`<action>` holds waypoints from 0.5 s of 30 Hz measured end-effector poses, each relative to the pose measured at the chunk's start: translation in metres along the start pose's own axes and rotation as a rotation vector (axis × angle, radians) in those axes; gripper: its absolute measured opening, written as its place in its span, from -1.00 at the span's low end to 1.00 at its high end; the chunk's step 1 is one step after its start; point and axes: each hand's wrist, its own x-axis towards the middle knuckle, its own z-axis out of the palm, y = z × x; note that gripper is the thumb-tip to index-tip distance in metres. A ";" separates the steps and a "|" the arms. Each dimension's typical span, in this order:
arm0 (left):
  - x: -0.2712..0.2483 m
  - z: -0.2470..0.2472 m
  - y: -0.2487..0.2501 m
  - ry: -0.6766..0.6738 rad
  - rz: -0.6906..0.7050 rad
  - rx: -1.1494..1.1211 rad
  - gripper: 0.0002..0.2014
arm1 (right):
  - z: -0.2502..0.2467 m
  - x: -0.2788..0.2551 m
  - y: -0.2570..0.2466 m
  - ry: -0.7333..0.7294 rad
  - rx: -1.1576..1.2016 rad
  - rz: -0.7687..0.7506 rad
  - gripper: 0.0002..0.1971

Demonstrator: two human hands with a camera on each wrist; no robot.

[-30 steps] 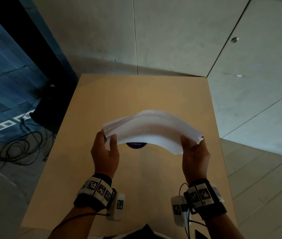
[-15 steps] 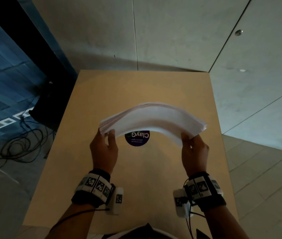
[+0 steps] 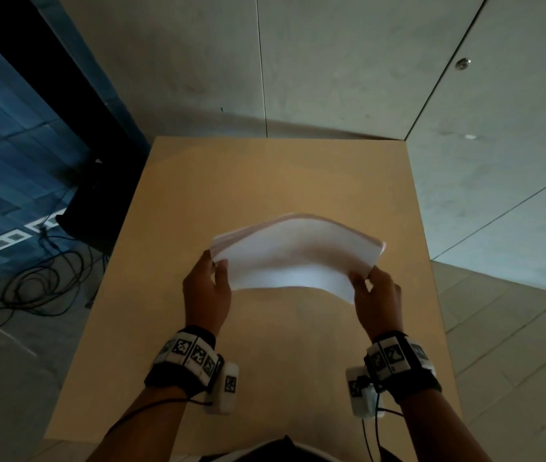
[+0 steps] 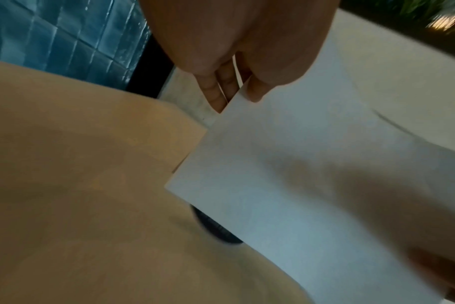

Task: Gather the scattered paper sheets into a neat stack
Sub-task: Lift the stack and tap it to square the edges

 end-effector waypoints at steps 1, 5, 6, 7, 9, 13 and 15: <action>0.004 -0.005 0.008 0.035 0.038 -0.015 -0.78 | -0.008 0.001 -0.010 0.039 0.009 -0.026 -0.73; 0.010 -0.022 0.021 0.161 0.164 -0.069 -0.80 | -0.033 -0.006 -0.034 0.250 0.049 -0.204 -0.77; 0.008 -0.023 0.022 0.170 0.177 -0.085 -0.80 | -0.032 -0.009 -0.033 0.263 0.060 -0.218 -0.78; 0.006 -0.022 0.019 0.165 0.169 -0.085 -0.80 | -0.029 -0.011 -0.028 0.250 0.062 -0.218 -0.78; 0.000 -0.011 0.007 0.088 0.064 -0.018 -0.80 | -0.016 -0.013 -0.008 0.147 0.019 -0.158 -0.76; -0.011 0.010 -0.027 -0.165 -0.257 0.019 -0.70 | 0.012 -0.015 0.031 -0.103 -0.051 0.055 -0.74; -0.009 0.010 -0.028 -0.149 -0.207 0.029 -0.73 | 0.017 -0.014 0.035 -0.103 -0.052 0.084 -0.76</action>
